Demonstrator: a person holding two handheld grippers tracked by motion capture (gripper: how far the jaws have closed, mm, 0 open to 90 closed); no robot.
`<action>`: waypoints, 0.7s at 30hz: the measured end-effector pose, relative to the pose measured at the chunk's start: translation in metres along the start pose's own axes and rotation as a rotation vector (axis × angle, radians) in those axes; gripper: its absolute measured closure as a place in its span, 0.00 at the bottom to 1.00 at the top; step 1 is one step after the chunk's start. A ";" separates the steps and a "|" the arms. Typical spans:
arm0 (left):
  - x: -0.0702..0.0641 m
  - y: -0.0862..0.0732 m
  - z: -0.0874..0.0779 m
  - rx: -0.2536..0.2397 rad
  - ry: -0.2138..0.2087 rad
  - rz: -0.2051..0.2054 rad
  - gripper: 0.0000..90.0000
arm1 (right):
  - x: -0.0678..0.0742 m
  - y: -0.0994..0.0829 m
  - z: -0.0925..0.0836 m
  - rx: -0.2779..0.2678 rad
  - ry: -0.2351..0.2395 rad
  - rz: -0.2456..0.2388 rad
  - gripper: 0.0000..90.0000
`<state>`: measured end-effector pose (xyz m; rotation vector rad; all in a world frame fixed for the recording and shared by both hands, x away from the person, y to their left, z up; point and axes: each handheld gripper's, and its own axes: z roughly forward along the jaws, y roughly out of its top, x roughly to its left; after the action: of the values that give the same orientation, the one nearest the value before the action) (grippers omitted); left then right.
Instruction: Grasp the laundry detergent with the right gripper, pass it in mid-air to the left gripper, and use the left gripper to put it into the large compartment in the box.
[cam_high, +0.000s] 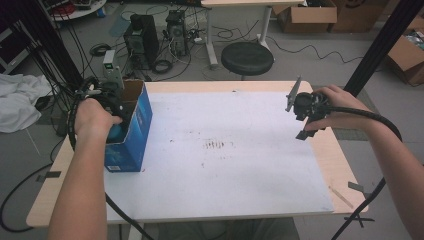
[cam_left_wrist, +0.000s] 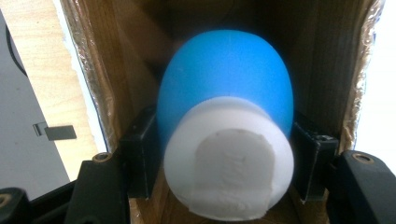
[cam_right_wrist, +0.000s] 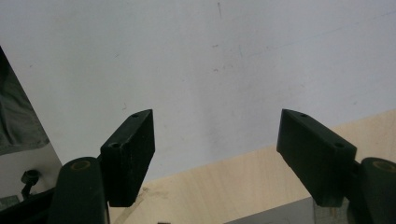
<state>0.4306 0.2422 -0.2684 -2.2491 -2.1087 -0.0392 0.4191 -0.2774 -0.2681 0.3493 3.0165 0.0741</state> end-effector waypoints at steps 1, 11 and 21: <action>0.000 0.000 0.000 0.000 0.000 0.000 0.42 | 0.000 0.000 0.000 0.000 0.000 0.000 0.31; -0.001 -0.001 -0.001 -0.004 0.002 -0.007 0.42 | 0.000 -0.001 0.000 -0.001 0.001 0.000 0.31; -0.002 -0.003 -0.014 -0.035 -0.002 -0.002 0.37 | 0.000 0.000 -0.001 -0.002 0.002 -0.003 0.31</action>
<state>0.4274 0.2396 -0.2543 -2.2675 -2.1276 -0.0750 0.4185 -0.2775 -0.2673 0.3451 3.0184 0.0767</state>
